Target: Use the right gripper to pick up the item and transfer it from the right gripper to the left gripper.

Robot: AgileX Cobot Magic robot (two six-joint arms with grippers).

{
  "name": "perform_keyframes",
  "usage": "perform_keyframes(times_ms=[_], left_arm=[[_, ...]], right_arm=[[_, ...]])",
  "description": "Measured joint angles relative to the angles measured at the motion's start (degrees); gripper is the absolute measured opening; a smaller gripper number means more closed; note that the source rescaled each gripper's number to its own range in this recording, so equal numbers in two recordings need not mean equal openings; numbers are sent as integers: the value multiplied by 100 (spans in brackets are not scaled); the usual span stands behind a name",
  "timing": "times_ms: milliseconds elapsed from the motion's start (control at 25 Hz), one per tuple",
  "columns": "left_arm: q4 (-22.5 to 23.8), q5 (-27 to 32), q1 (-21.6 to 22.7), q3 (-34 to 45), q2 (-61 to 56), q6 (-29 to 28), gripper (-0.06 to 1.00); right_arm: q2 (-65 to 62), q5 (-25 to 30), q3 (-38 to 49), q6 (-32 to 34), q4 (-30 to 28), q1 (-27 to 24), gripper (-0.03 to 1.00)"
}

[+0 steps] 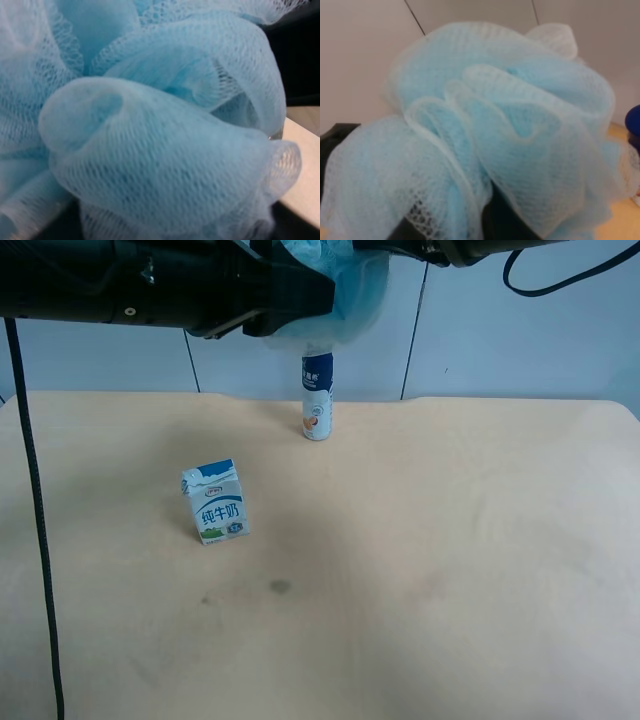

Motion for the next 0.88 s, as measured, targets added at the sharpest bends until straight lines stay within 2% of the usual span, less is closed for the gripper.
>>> perform_keyframes(times_ms=[120, 160, 520, 600, 640, 720, 800, 880], left_arm=[[0, -26, 0, 0, 0, 0, 6], [0, -26, 0, 0, 0, 0, 2], [0, -26, 0, 0, 0, 0, 1], [0, -26, 0, 0, 0, 0, 1], [0, -26, 0, 0, 0, 0, 1], [0, -26, 0, 0, 0, 2, 1], [0, -26, 0, 0, 0, 6, 1], [0, -26, 0, 0, 0, 13, 1]], right_arm=[[0, -18, 0, 0, 5, 0, 0], [0, -20, 0, 0, 5, 0, 0], [0, -32, 0, 17, 5, 0, 0], [0, -32, 0, 17, 5, 0, 5], [0, -32, 0, 17, 5, 0, 11], [-4, -21, 0, 21, 5, 0, 32], [-4, 1, 0, 21, 5, 0, 60], [-17, 16, 0, 21, -2, 0, 81]])
